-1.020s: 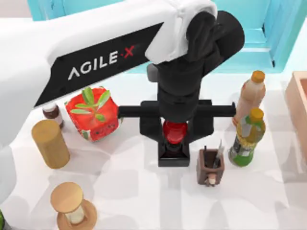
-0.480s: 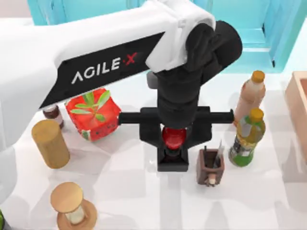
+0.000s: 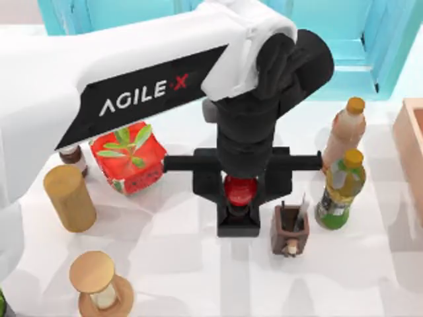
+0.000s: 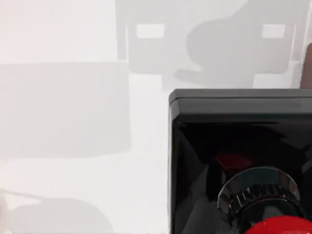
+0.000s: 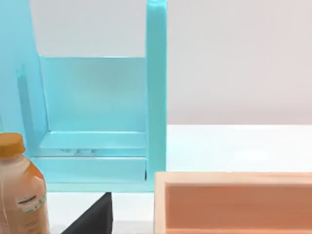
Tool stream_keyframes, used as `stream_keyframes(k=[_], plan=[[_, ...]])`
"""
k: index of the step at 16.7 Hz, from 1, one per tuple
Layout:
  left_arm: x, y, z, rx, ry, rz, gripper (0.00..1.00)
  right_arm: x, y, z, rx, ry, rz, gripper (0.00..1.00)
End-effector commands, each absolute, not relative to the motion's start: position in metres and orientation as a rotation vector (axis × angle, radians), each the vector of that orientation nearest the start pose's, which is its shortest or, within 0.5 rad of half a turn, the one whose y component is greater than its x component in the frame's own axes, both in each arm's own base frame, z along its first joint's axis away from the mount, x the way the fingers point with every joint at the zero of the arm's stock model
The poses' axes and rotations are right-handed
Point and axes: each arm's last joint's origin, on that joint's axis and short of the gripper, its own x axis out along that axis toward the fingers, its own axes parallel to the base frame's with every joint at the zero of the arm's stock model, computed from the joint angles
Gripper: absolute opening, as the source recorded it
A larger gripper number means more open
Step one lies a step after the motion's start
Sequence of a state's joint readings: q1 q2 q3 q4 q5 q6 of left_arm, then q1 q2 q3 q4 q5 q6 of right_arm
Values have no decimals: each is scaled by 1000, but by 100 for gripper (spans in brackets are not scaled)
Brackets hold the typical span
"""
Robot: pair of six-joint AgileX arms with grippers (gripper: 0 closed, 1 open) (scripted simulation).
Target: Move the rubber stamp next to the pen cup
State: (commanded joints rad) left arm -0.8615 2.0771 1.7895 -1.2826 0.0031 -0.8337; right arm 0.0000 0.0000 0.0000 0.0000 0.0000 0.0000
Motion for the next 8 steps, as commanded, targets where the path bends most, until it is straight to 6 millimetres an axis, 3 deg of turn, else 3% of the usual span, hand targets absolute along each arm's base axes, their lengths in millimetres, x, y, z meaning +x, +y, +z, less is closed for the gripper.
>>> stream_keyframes(k=[8], plan=[[268,-305,220,15,1571,-17,98,106,-1,160,0,0,0,100]])
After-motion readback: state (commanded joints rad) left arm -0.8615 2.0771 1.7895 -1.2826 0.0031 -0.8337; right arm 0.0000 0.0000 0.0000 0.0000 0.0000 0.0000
